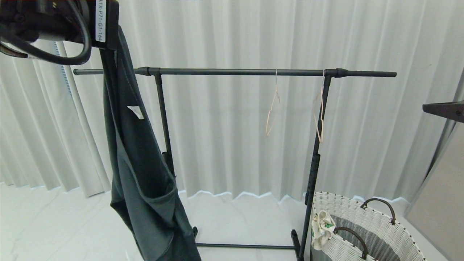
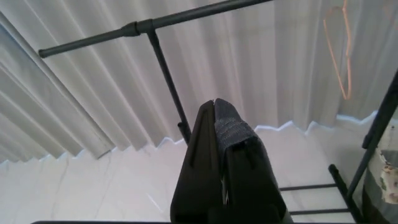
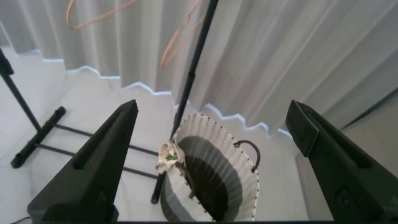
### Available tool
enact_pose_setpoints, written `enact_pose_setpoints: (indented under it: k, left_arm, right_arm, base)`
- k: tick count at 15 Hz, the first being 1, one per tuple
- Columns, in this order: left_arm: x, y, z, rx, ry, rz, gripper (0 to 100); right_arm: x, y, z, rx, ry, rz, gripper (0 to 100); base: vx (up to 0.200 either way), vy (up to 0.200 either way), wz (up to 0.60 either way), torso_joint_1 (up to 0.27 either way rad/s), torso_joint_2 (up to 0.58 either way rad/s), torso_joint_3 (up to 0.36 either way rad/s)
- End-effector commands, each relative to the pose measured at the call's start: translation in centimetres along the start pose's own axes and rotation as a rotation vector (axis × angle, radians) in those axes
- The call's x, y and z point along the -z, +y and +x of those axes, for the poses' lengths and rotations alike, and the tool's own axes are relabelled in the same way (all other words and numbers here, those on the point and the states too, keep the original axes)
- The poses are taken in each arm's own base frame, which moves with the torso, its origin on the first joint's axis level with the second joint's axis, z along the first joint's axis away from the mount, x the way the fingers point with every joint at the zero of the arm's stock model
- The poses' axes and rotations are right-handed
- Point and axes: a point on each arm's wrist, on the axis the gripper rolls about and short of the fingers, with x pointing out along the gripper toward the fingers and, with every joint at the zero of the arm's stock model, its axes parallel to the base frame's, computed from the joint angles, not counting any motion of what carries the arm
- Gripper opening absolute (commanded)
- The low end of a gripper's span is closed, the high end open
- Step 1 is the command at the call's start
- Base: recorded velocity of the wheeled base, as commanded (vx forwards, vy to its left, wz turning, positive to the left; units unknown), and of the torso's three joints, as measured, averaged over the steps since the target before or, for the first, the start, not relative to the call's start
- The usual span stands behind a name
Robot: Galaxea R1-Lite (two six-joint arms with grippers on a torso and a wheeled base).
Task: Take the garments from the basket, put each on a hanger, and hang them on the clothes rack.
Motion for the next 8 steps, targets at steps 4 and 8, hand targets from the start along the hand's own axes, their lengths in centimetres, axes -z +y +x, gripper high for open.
enact_pose_setpoints:
  k: [4, 8]
  left_arm:
    - [0.07, -0.10, 0.14, 0.002, 0.005, 0.004, 0]
    - [0.06, -0.16, 0.11, 0.004, 0.005, 0.006, 0]
  right_arm:
    - [0.10, -0.01, 0.16, 0.003, 0.008, 0.000, 100]
    - [0.17, 0.03, 0.20, 0.003, 0.011, 0.003, 100]
  base:
    - [0.000, 0.000, 0.00, 0.314, -0.47, -0.251]
    - [0.000, 0.000, 0.00, 0.261, -0.52, -0.251]
